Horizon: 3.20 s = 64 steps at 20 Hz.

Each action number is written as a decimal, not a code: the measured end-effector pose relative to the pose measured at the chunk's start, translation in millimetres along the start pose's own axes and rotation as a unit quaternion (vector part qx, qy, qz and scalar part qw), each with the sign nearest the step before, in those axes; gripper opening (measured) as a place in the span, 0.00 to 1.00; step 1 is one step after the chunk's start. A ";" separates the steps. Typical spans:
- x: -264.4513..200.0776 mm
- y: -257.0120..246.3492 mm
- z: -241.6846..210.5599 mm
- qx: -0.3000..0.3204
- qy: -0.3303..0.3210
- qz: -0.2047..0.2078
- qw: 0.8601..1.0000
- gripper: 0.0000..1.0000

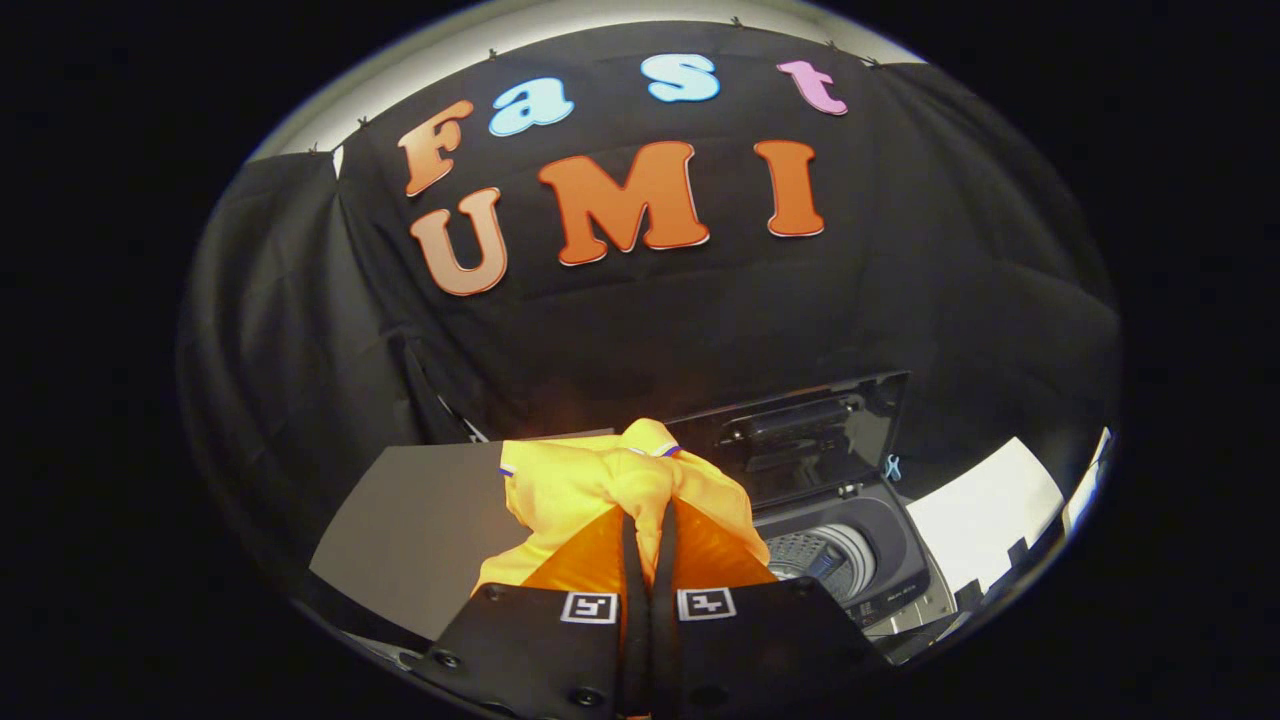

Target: Put the clothes into the washing machine and then close the washing machine lid.

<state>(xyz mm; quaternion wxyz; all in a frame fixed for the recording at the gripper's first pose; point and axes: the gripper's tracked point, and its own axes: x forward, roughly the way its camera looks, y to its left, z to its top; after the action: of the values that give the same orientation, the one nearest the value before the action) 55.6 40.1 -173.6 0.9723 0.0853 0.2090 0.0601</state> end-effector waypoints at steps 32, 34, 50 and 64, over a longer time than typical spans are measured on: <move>142.0 -205.4 -90.1 0.010 0.141 -0.027 0.990 0.08; 152.4 -211.8 -112.6 0.008 0.162 -0.031 0.986 0.08; 222.7 -235.2 -203.2 -0.013 0.224 -0.058 0.973 0.09; 233.2 -249.1 -243.2 -0.014 0.252 -0.078 0.965 0.11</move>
<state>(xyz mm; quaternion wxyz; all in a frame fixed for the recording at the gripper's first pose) 185.6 -133.7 -532.0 0.8912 0.0374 0.4521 0.0063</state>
